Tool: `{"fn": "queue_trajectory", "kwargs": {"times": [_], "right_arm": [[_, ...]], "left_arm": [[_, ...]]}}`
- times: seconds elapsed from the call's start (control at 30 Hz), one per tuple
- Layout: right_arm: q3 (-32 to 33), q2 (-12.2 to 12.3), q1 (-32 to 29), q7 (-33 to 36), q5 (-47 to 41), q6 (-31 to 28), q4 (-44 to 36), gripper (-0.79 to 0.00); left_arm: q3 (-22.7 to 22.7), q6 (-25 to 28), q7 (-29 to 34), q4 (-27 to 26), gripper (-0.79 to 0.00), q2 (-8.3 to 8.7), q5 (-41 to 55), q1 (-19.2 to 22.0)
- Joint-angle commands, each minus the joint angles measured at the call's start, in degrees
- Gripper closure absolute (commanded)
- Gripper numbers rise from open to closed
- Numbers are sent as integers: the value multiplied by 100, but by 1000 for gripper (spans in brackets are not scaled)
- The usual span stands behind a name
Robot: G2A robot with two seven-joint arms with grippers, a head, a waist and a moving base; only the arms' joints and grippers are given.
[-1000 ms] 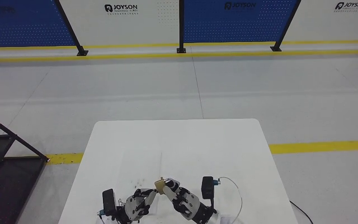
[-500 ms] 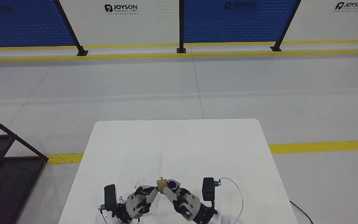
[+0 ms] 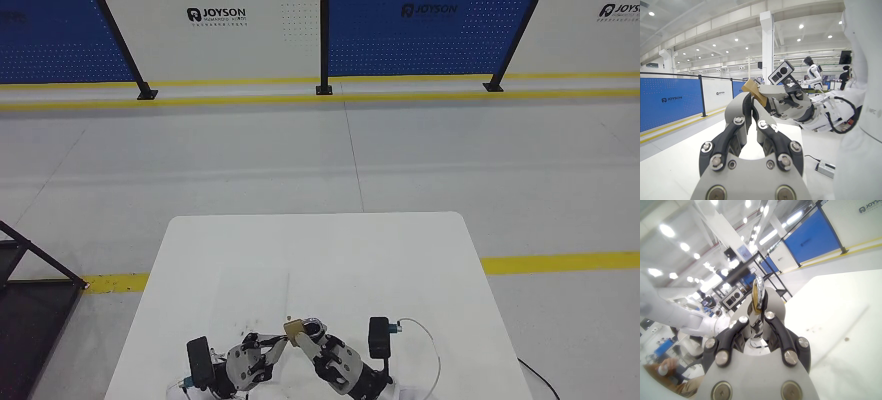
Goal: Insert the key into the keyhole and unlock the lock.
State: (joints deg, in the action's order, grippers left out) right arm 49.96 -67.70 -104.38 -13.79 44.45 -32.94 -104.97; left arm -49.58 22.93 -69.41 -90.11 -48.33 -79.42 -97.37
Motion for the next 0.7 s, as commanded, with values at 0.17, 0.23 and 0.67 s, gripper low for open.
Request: {"fn": "queue_trajectory", "kwargs": {"times": [0.17, 0.23, 0.67], "right_arm": [[12, 15, -31, 3, -10, 28, -26, 0], [13, 18, -37, 0, -22, 36, -30, 0], [1, 31, -35, -12, -80, 65, -48, 0]], "left_arm": [[-129, -369, 97, -111, 0, -12, -229, -58], [-160, -491, 120, -136, 0, -13, -343, -82], [-387, -1336, 155, -244, 0, -35, -1012, -146]]}}
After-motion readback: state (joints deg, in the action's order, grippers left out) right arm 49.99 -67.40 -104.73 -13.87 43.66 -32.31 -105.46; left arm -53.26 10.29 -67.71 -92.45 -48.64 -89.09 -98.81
